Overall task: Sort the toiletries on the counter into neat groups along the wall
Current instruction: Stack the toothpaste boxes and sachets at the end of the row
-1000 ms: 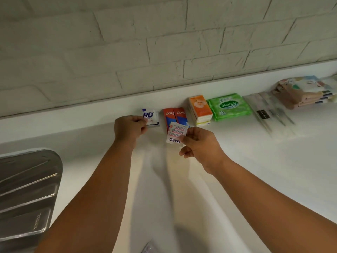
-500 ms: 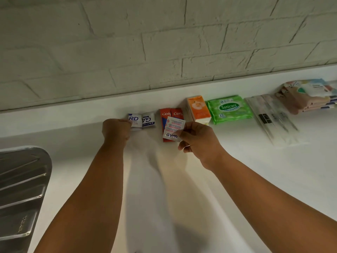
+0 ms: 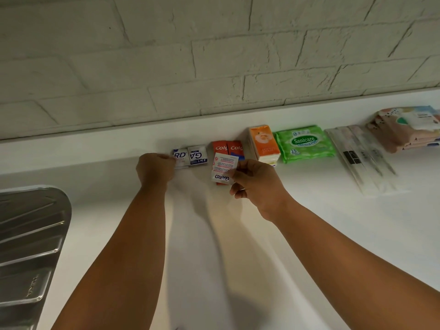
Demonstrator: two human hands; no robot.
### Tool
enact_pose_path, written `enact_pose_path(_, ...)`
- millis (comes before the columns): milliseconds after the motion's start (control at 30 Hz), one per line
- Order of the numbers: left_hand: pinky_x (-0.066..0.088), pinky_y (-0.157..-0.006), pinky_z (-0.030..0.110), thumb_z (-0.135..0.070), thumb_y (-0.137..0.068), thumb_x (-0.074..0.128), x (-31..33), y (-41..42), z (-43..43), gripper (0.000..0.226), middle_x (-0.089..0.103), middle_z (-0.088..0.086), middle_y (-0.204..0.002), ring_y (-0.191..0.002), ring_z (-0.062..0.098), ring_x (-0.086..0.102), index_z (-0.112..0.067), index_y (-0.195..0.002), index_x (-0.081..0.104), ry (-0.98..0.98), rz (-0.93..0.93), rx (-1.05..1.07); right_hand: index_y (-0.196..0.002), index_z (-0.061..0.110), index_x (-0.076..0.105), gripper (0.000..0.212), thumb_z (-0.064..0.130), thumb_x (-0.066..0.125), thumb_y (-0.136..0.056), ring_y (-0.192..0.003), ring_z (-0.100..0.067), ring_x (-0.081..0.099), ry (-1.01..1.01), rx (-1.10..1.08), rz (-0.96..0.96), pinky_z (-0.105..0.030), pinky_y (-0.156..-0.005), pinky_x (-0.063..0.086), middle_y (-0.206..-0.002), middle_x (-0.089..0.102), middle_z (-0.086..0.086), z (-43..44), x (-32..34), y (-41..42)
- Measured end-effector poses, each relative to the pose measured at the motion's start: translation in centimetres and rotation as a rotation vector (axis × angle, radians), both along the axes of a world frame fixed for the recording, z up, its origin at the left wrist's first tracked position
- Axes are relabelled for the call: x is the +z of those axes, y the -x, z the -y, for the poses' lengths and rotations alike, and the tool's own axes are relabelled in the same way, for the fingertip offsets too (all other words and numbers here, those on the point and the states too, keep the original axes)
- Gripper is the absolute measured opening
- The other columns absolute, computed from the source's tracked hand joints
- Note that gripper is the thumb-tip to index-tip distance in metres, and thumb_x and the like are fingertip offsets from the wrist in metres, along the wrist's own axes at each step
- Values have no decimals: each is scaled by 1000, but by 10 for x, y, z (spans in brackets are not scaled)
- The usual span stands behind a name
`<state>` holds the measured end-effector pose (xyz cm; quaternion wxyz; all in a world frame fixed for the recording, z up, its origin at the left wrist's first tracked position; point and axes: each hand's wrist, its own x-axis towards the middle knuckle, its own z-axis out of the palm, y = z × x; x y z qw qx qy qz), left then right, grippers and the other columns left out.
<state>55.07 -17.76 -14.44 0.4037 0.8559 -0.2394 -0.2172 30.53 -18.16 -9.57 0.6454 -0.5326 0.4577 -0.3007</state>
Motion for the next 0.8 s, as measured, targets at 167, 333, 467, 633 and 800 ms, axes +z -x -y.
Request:
enact_pose_path(167,54,-71,35,-30,-90,68,20,22,-15,19,75,11,-84,-73,28,67,-15,-95,78,181,49,-108,-96,12,70,8,8,63,-94,-57,-17,61,8,14,-12,-31,-60,56,-93,71,-26,3,2,-16)
enact_pose_path(333,46,-61,34,-36,-92,68,43,50,-38,14,64,4,-74,-63,15,51,-25,-96,76,255,-275,-457,-97,16,70,8,12,63,-94,-60,-19,63,56,27,-55,-36,-63,59,-88,72,-20,8,9,-32)
enact_pose_path(467,45,-61,35,-28,-91,71,40,53,-45,15,66,13,-76,-63,18,48,-25,-105,76,232,-228,-452,-94,18,68,12,10,60,-96,-55,-15,62,77,43,-74,-37,-64,59,-75,69,-7,11,11,-44)
enact_pose_path(633,40,-59,34,-20,-88,75,38,34,-39,4,61,3,-62,-57,20,45,-19,-91,77,310,-231,-289,-110,8,66,21,5,49,-99,-62,-15,63,16,-10,-83,-23,-55,55,-85,69,-3,16,11,-56)
enact_pose_path(800,58,-68,44,-26,-78,83,27,5,-26,9,71,10,-67,-55,21,58,-21,-73,76,254,-131,-82,-90,21,61,18,27,47,-98,-73,-19,53,25,6,-197,-36,-65,45,-86,57,-5,23,11,-70)
